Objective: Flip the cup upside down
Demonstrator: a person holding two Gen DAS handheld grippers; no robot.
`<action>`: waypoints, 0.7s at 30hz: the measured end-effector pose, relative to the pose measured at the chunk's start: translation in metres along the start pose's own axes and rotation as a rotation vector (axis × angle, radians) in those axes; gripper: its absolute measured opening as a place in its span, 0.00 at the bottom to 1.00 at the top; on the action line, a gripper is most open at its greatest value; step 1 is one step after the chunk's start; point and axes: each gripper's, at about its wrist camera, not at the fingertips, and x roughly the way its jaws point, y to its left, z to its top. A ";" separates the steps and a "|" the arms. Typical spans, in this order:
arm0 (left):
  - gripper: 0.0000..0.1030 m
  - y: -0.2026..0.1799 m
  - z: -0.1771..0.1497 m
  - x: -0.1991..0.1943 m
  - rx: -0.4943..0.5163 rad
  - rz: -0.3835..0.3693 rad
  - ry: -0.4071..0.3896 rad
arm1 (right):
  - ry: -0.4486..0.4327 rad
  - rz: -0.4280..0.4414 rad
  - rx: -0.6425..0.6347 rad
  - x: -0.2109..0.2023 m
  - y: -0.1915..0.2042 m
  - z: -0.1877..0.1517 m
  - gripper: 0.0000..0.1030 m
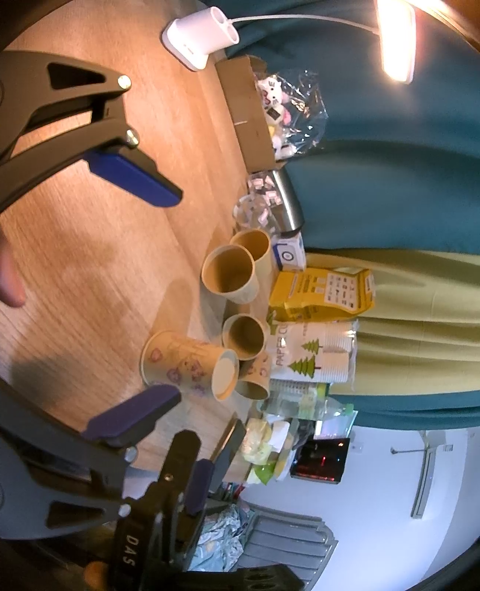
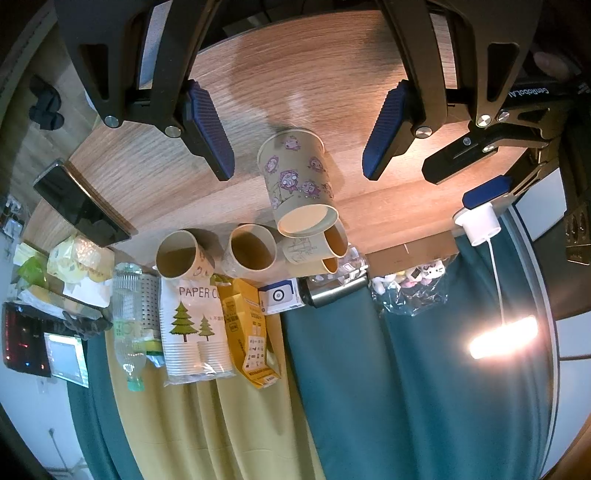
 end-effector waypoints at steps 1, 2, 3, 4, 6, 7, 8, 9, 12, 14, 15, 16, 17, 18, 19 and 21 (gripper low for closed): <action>0.95 0.000 0.000 0.000 0.001 -0.001 0.001 | 0.001 0.000 0.001 0.000 0.000 0.000 0.73; 0.95 0.000 0.000 0.000 0.003 -0.001 0.000 | 0.001 0.000 0.001 0.000 0.000 0.000 0.73; 0.95 0.001 0.001 0.000 0.005 -0.001 -0.002 | 0.001 0.000 0.001 0.000 0.000 0.000 0.73; 0.95 0.001 0.001 -0.001 0.006 -0.001 -0.003 | 0.001 0.001 0.001 -0.001 0.000 0.000 0.73; 0.95 0.001 0.002 -0.001 0.010 -0.002 -0.004 | 0.001 0.000 0.000 0.000 0.000 0.000 0.73; 0.95 0.002 0.002 -0.001 0.010 -0.002 -0.005 | 0.002 0.001 0.000 -0.001 0.000 0.000 0.73; 0.95 0.001 0.002 -0.001 0.009 0.000 -0.005 | 0.002 0.000 0.001 0.000 0.000 0.000 0.73; 0.95 0.001 0.002 -0.001 0.009 -0.001 -0.004 | 0.001 0.000 0.002 -0.001 0.000 0.000 0.73; 0.95 0.001 0.002 -0.001 0.009 0.000 -0.006 | 0.001 -0.001 0.001 0.000 0.001 0.000 0.73; 0.95 0.001 0.002 -0.001 0.009 0.000 -0.004 | 0.001 0.001 0.002 0.000 0.001 0.000 0.73; 0.95 0.001 0.002 -0.001 0.008 0.000 -0.002 | 0.003 0.002 0.003 0.000 0.000 0.000 0.73; 0.95 0.002 0.003 0.000 0.007 0.002 -0.001 | 0.003 -0.001 0.003 0.000 0.001 -0.001 0.73; 0.95 0.002 0.003 0.000 0.006 0.002 0.001 | 0.002 -0.002 0.002 0.000 0.001 -0.001 0.73; 0.95 0.001 0.003 0.000 0.006 0.003 0.001 | 0.001 -0.001 0.001 0.000 0.001 -0.001 0.73; 0.95 0.001 0.003 0.000 0.007 0.004 0.000 | 0.001 -0.001 0.002 0.000 0.001 -0.001 0.73; 0.95 0.001 0.003 0.000 0.010 0.006 0.000 | 0.001 -0.001 0.003 -0.001 0.002 -0.001 0.73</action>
